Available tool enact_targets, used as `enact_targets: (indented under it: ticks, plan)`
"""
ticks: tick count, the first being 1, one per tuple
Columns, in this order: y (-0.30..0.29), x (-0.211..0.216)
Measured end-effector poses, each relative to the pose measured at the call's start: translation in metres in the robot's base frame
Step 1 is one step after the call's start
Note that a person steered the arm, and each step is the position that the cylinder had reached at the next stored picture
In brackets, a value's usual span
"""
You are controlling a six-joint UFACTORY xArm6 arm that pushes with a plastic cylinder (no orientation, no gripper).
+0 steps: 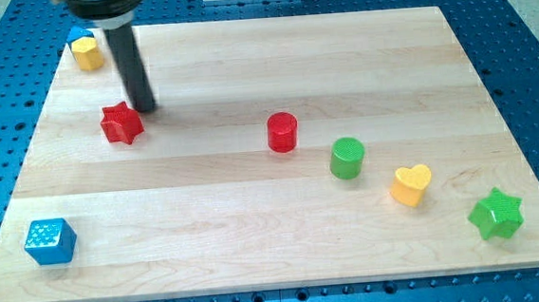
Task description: Move the red star into the blue cube
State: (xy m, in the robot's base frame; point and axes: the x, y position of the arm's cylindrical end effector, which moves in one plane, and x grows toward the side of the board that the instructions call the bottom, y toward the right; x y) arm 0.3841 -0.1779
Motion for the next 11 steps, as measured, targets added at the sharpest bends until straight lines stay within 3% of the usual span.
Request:
enact_targets:
  ticks: [1, 2, 4, 5, 6, 9, 10, 11]
  plan:
    - [-0.008, 0.079]
    - [-0.008, 0.108]
    - [-0.017, 0.054]
    - [-0.051, 0.061]
    - [-0.053, 0.096]
    - [-0.014, 0.121]
    - [0.028, 0.122]
    - [0.065, 0.057]
